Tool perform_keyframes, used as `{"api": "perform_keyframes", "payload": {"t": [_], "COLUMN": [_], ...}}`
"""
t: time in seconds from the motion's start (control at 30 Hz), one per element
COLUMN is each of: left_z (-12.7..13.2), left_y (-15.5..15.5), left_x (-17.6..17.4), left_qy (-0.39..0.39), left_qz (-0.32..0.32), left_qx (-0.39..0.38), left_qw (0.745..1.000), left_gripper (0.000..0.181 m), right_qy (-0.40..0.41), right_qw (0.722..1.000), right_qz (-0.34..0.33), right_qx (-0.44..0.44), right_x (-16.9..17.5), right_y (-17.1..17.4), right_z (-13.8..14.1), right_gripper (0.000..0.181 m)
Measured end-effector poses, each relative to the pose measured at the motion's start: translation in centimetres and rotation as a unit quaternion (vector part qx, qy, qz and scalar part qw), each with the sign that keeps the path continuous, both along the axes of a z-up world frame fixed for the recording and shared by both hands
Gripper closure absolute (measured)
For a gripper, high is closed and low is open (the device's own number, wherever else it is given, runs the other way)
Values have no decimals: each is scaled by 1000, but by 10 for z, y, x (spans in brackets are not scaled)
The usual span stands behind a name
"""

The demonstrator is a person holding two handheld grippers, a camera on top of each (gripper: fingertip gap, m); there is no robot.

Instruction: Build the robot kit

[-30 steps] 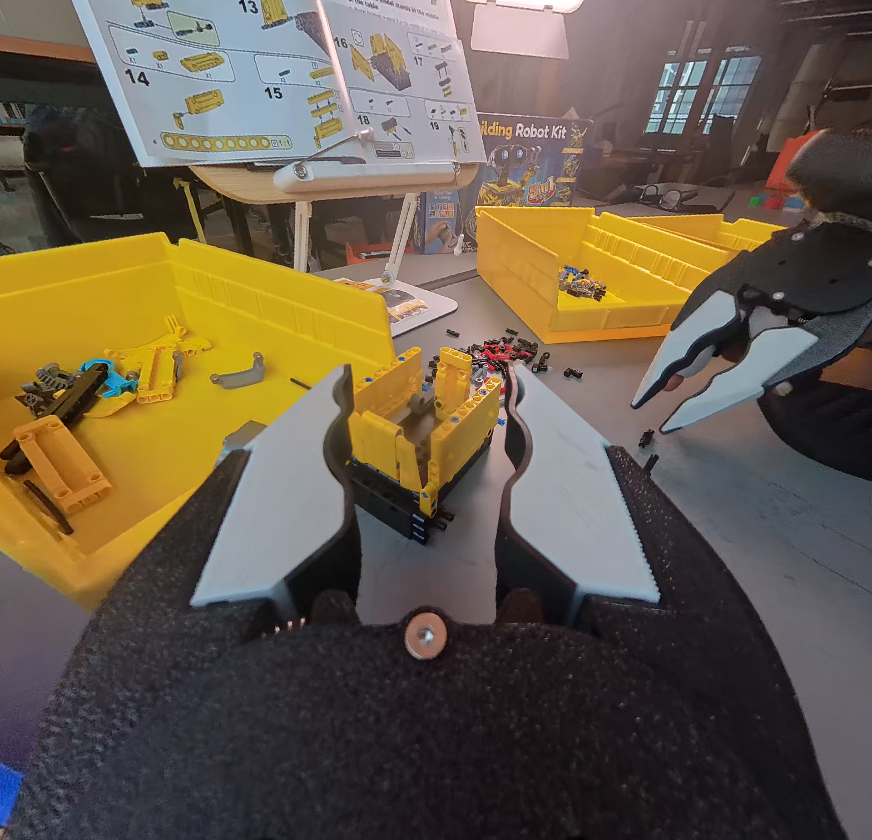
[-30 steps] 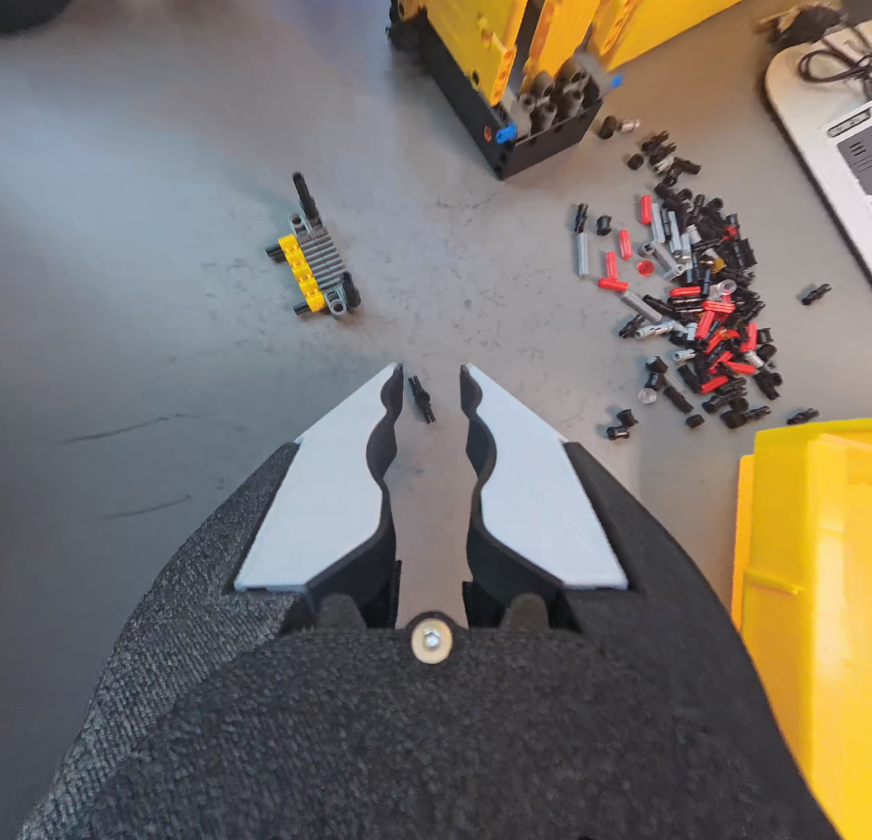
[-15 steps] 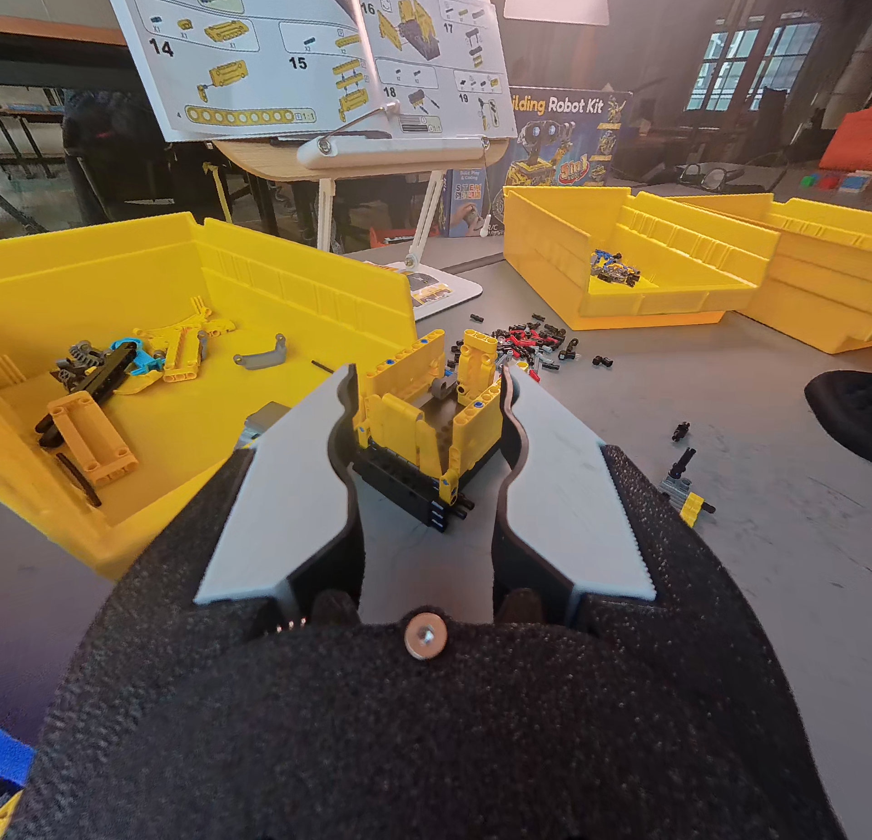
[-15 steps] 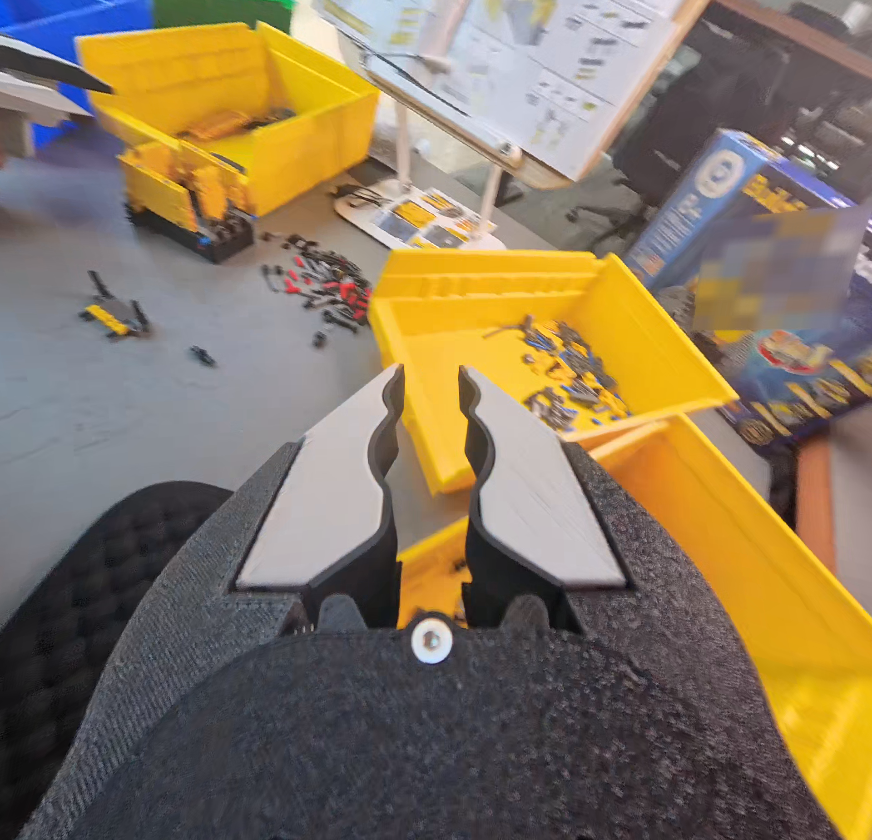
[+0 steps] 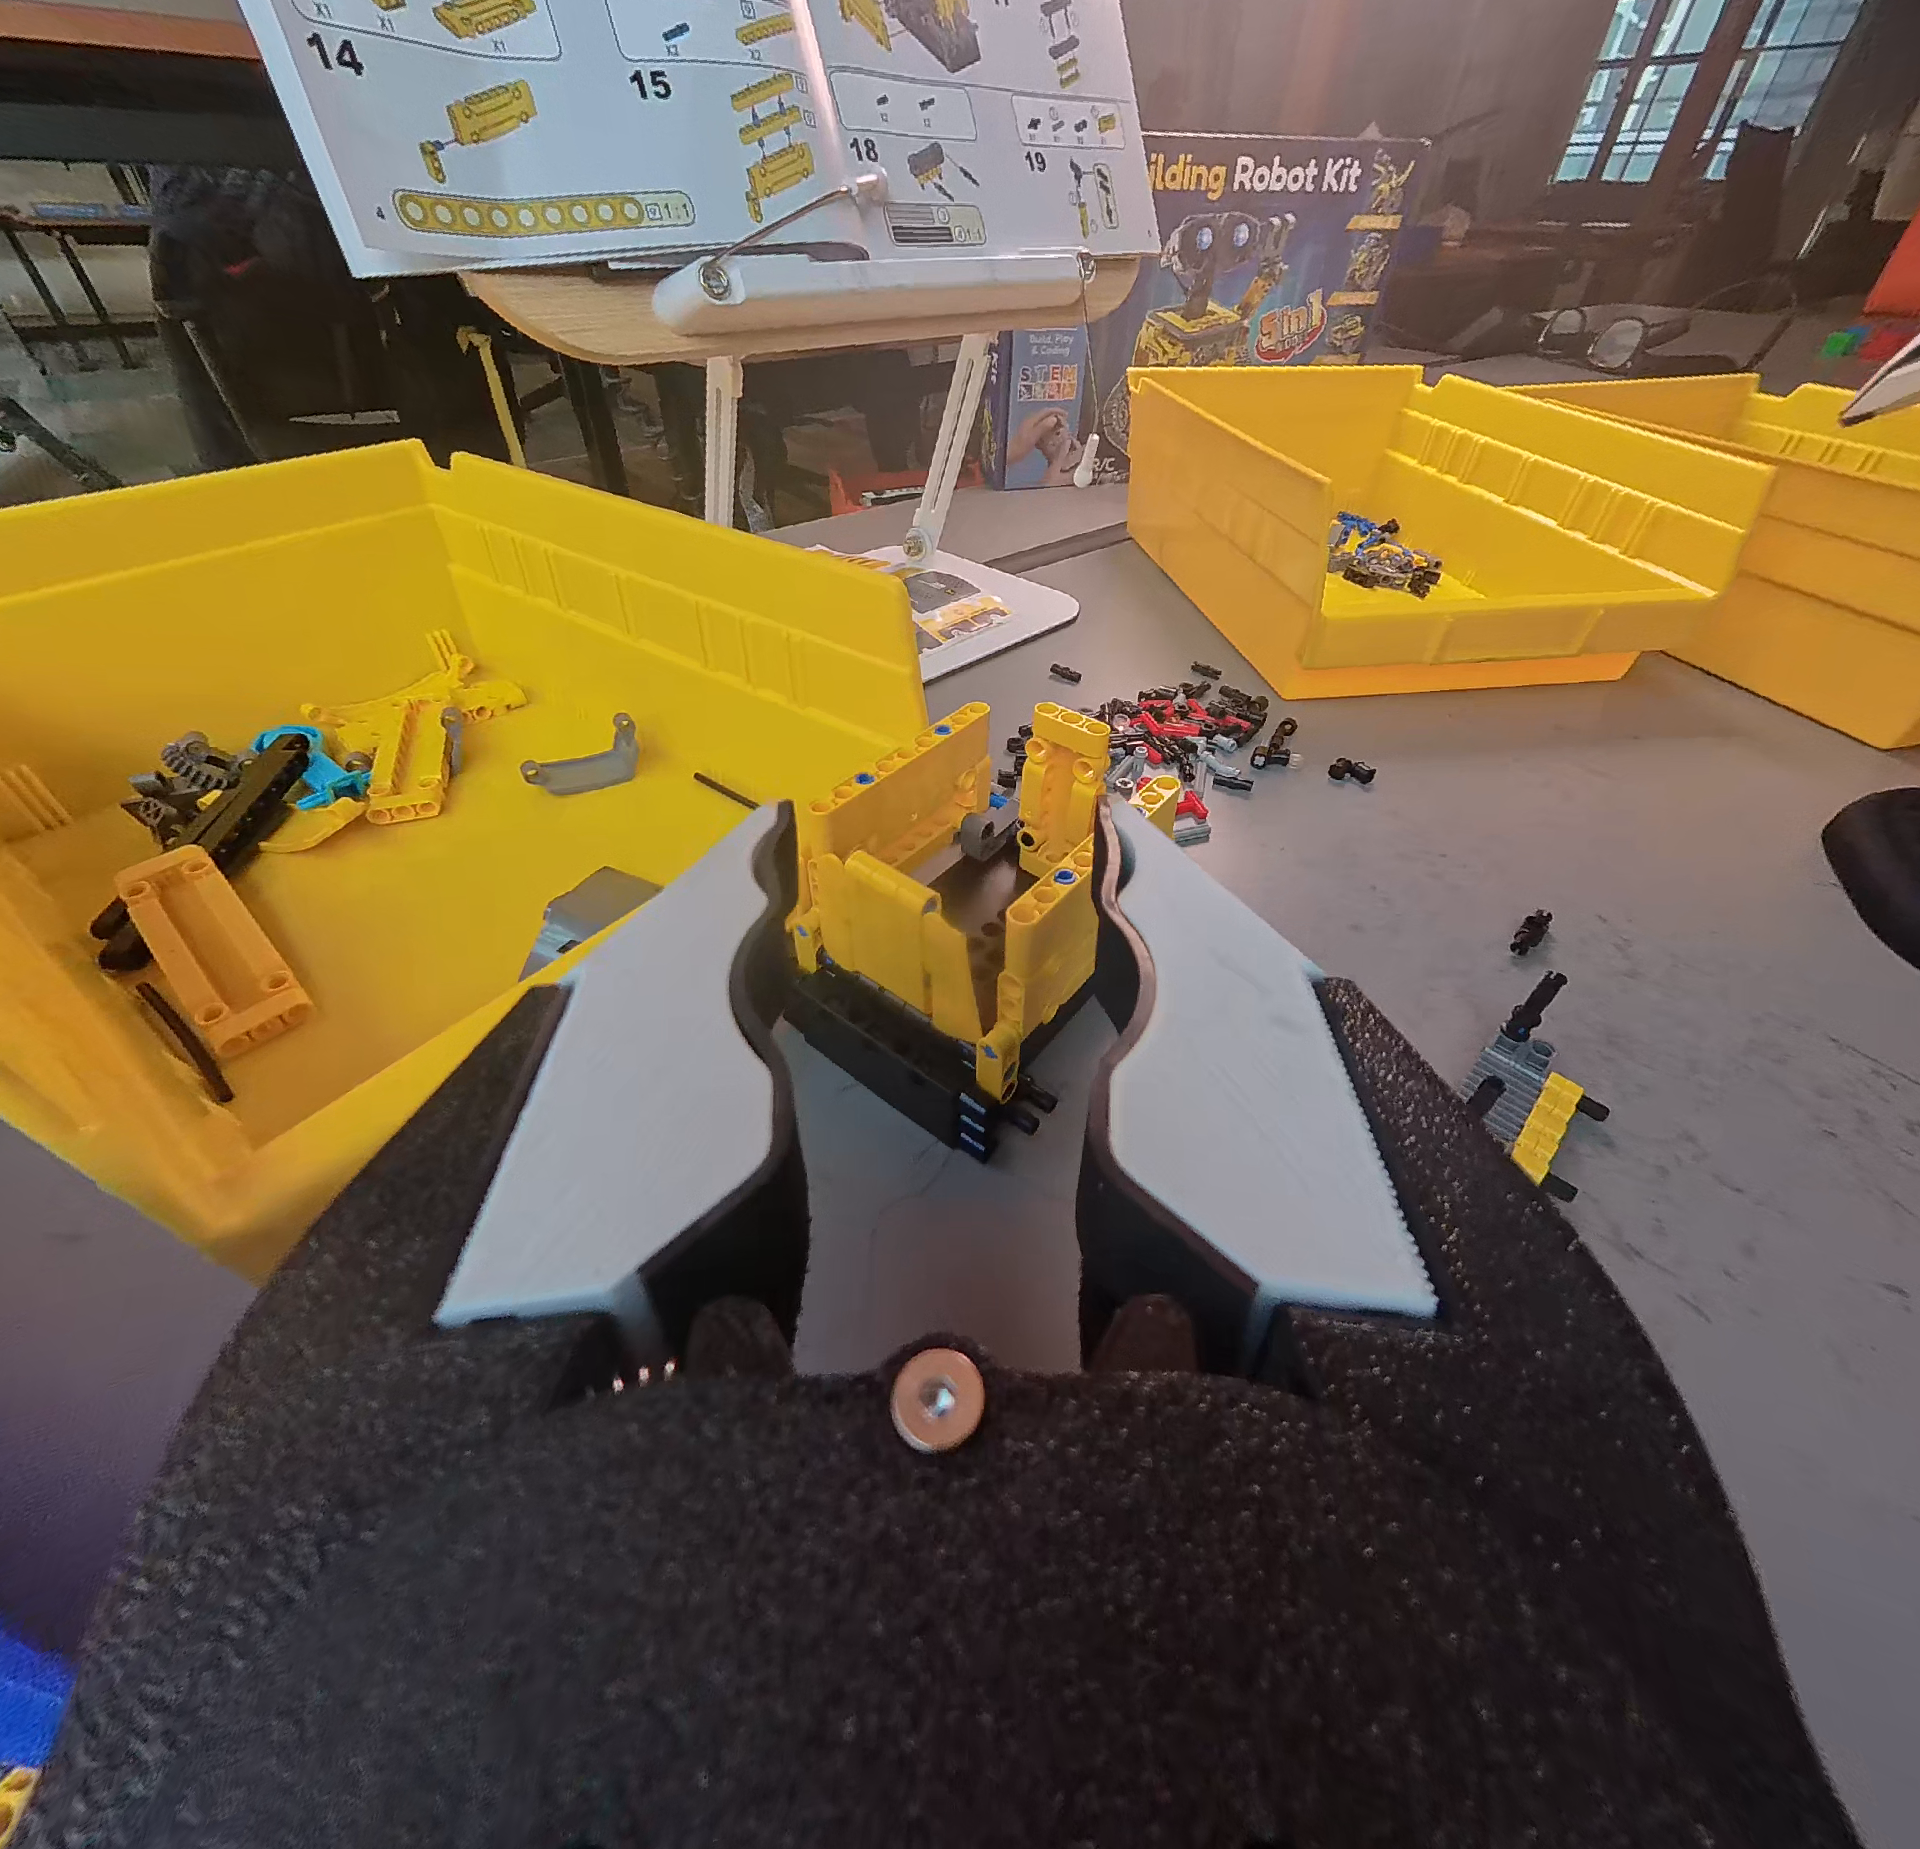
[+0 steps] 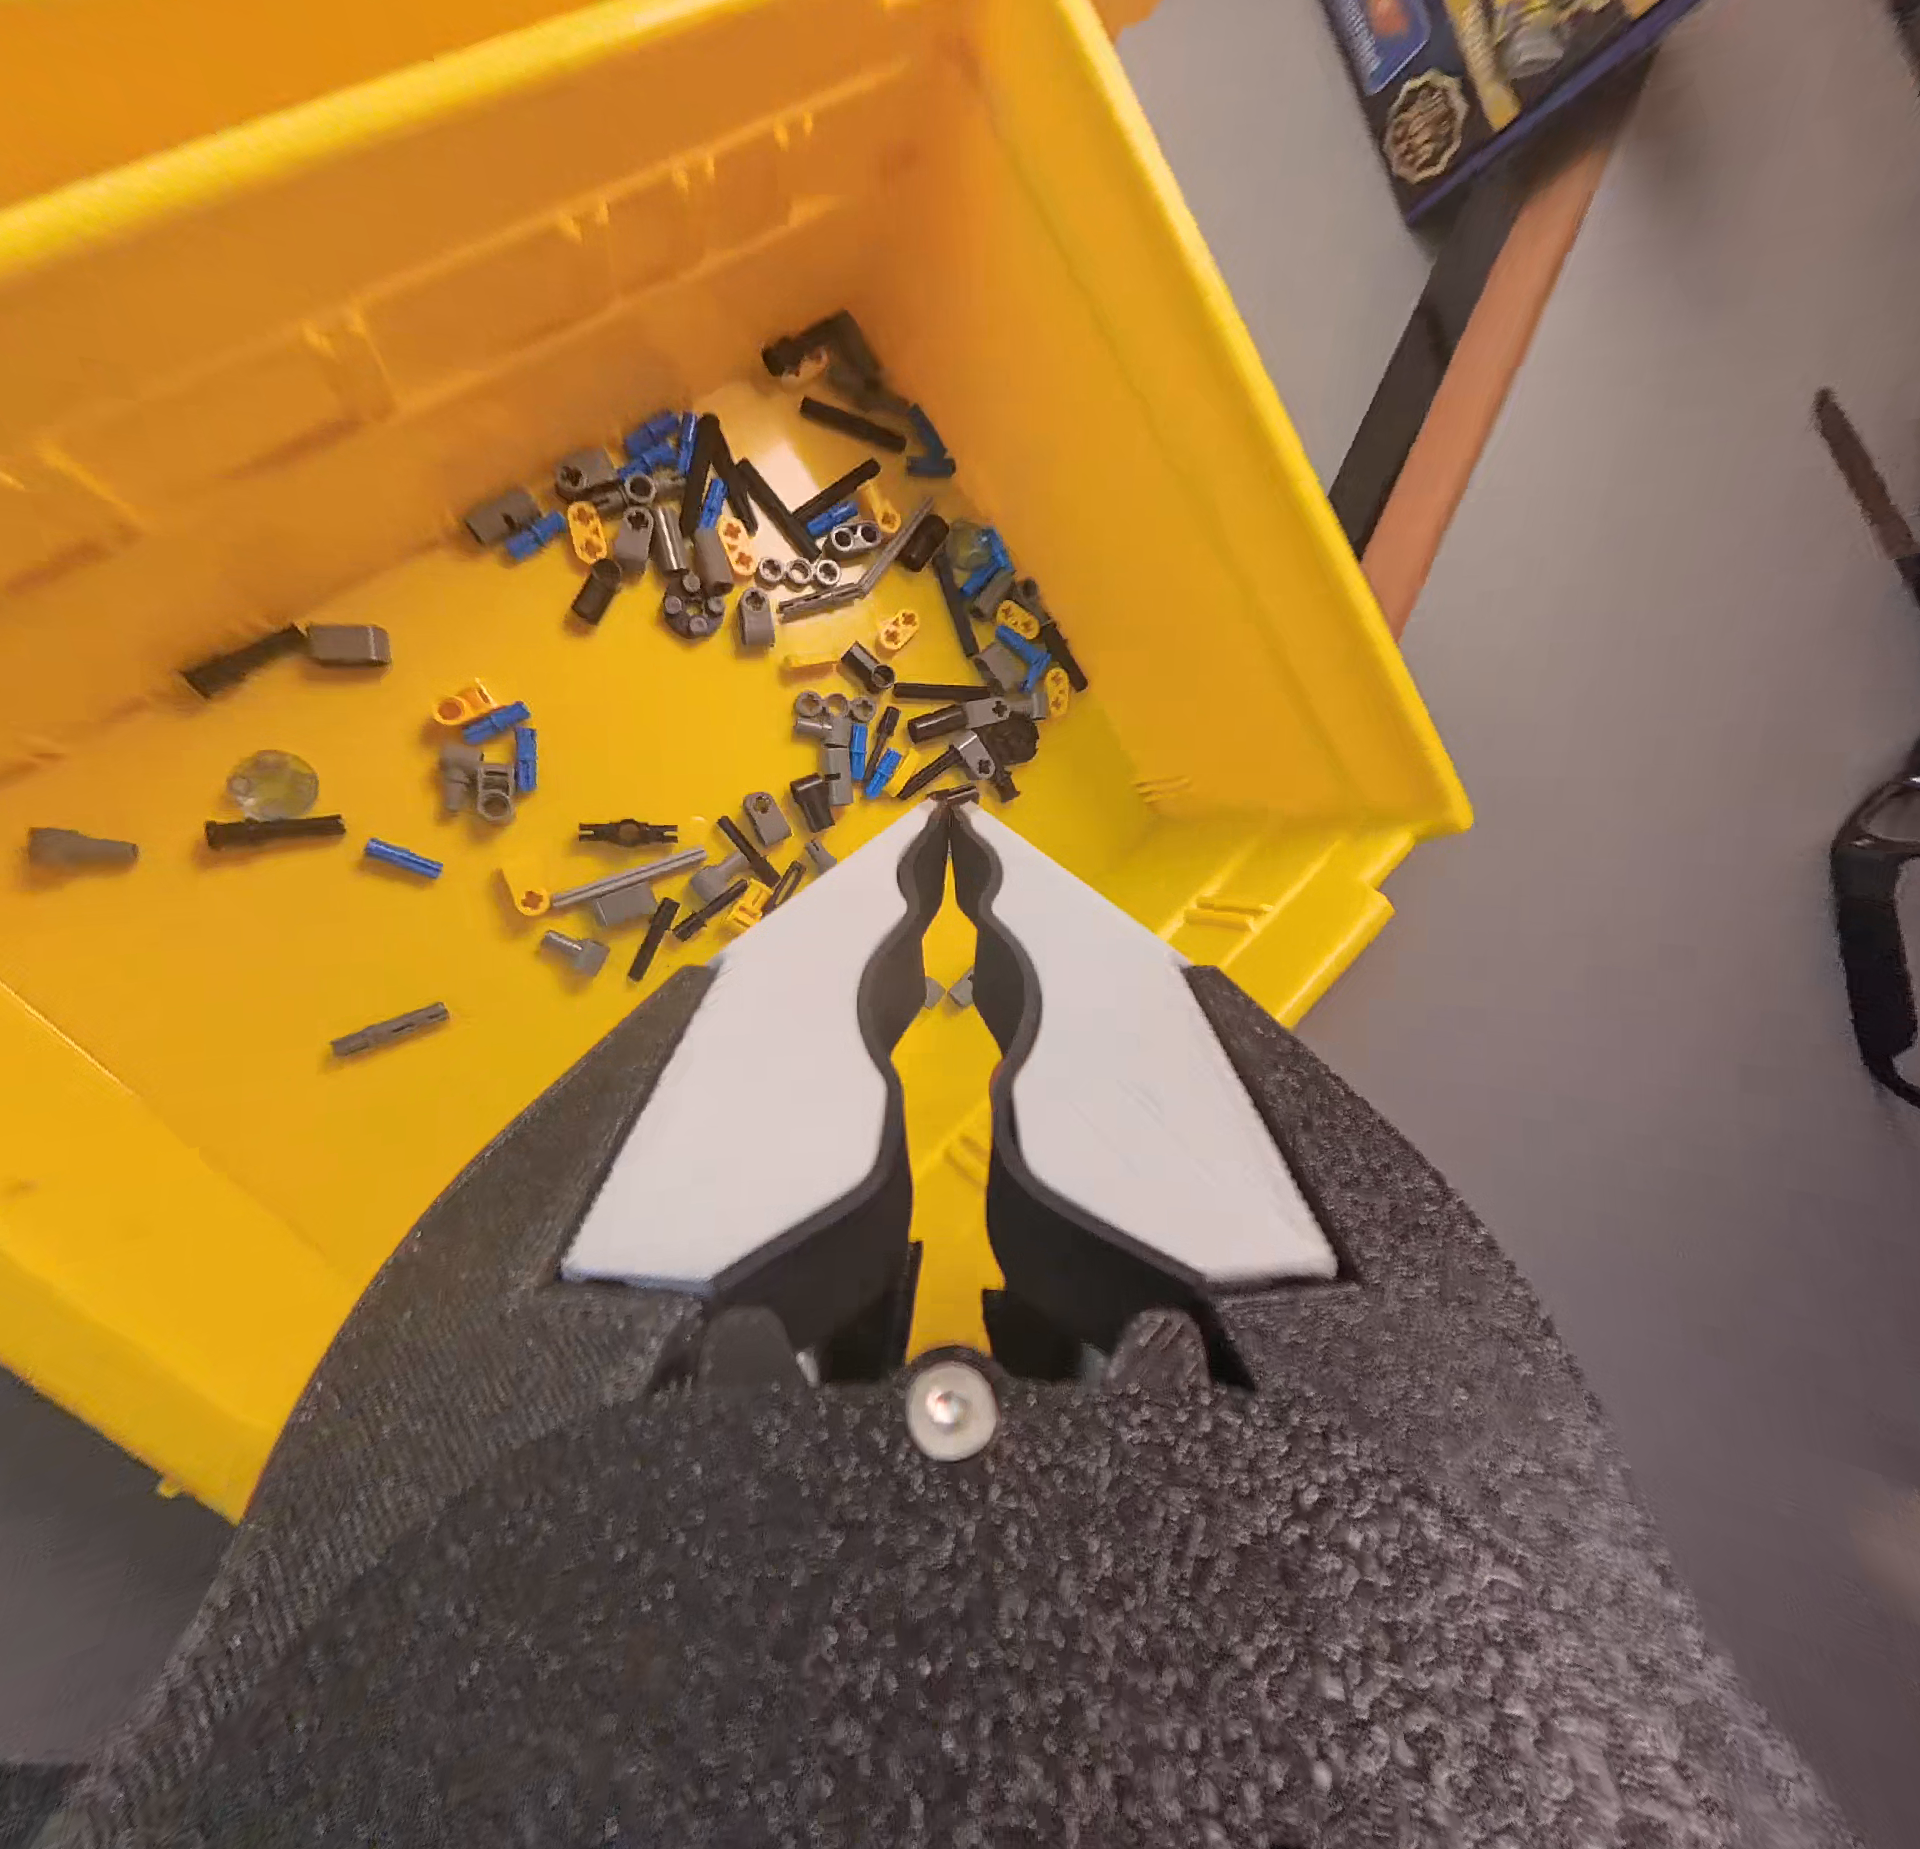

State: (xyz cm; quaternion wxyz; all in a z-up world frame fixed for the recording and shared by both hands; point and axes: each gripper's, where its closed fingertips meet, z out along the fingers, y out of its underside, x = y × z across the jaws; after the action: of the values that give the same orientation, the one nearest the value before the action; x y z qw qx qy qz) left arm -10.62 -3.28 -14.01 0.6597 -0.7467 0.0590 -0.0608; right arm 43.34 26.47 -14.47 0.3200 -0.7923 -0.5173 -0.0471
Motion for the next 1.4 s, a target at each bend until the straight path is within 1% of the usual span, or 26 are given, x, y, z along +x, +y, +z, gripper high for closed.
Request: {"api": "perform_keyframes", "payload": {"t": [0.13,0.2,0.3,0.37,0.5,0.63,0.73,0.87,1.1,1.23,1.33,1.4], "left_z": [-1,-2,-3,-4,-6,-8,-9,-10,-13,-14,-14,-14], "left_y": [0,1,1,2,3,4,5,6,8,8,8,8], "left_x": [3,2,1,0,-1,-2,-3,-4,-3,-3,-3,-3], "left_qy": [10,11,9,9,9,6,2,2,15,19,22,23], "left_qz": [-2,-1,3,5,8,10,12,13,17,21,23,24], "left_qx": [-3,-5,-7,-10,-15,-22,-26,-30,-40,-41,-41,-41], "left_qw": [1000,1000,1000,1000,1000,1000,1000,999,999,999,999,999], "left_gripper": [126,126,127,127,127,127,127,128,129,129,129,130], "right_qy": [-58,-72,-84,-93,-112,-144,-154,-171,-166,-141,-136,-126], "right_qw": [994,988,980,972,955,936,930,928,935,944,953,964], "right_qz": [49,69,87,105,166,206,218,218,220,214,208,193], "right_qx": [-77,-116,-160,-187,-219,-245,-254,-247,-222,-207,-172,-135], "right_x": [-15,-24,-33,-37,-38,-25,-16,-5,-9,-18,-22,-24], "right_y": [6,6,6,1,-18,-42,-53,-58,-54,-47,-33,-18], "right_z": [-39,-56,-74,-81,-81,-79,-80,-88,-91,-88,-82,-72], "right_gripper": [180,175,167,166,165,163,162,163,166,166,166,166]}}
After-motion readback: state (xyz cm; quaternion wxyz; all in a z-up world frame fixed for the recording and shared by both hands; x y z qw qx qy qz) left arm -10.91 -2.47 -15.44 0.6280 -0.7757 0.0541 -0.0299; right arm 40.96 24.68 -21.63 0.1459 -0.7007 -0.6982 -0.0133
